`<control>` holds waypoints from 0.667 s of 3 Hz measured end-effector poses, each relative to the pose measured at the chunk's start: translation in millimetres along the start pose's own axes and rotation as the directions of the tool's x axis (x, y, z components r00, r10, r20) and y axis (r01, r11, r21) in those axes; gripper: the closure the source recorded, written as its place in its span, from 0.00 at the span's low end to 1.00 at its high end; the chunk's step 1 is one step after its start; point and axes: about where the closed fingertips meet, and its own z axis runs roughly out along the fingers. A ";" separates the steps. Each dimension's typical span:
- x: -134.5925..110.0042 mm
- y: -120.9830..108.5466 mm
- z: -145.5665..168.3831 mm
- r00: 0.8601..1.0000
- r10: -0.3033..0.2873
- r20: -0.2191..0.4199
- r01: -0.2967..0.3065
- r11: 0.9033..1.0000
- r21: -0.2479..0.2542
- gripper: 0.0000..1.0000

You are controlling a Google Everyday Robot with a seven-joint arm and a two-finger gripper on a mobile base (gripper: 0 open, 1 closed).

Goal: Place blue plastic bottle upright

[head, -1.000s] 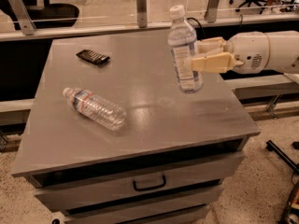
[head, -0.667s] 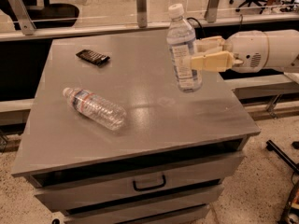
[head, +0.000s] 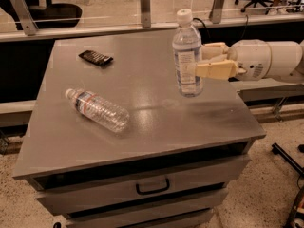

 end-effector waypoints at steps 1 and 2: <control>-7.0 -1.9 -1.5 0.999 -0.017 -0.038 0.018 0.999 0.028 1.00; -20.1 -3.7 -3.5 0.997 -0.041 -0.069 0.045 0.997 0.065 0.82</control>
Offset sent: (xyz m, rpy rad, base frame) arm -0.0068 -0.0145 -0.0396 0.0940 -0.1182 0.1085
